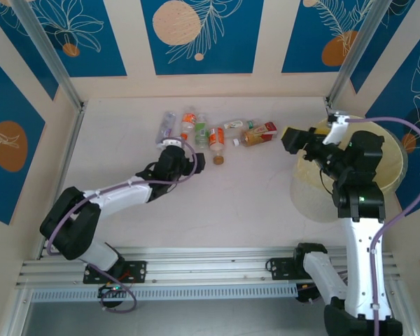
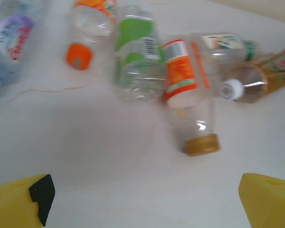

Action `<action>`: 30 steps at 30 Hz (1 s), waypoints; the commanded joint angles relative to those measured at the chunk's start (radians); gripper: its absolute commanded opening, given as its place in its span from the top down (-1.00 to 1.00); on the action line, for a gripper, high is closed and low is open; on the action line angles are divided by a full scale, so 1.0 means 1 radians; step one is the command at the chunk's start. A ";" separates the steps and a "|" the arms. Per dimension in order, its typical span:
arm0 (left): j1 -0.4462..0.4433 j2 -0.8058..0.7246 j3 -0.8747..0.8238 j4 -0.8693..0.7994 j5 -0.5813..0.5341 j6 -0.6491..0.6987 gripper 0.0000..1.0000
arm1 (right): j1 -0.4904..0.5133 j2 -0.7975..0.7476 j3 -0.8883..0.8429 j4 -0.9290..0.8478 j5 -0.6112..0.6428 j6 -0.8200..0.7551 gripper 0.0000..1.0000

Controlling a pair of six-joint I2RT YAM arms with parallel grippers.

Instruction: Put the plastic bottles in the bin

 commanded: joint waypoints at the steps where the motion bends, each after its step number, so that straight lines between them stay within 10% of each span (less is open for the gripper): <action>1: 0.063 0.007 0.080 -0.176 -0.014 -0.045 -1.00 | 0.105 0.019 -0.019 0.052 -0.129 -0.070 -0.99; 10: 0.253 0.143 0.264 -0.374 0.083 0.165 -1.00 | 0.356 0.072 -0.061 0.066 0.370 -0.092 -0.99; 30: 0.413 0.591 0.767 -0.643 0.284 0.389 -0.96 | 0.361 0.022 -0.094 0.025 0.438 -0.076 -0.99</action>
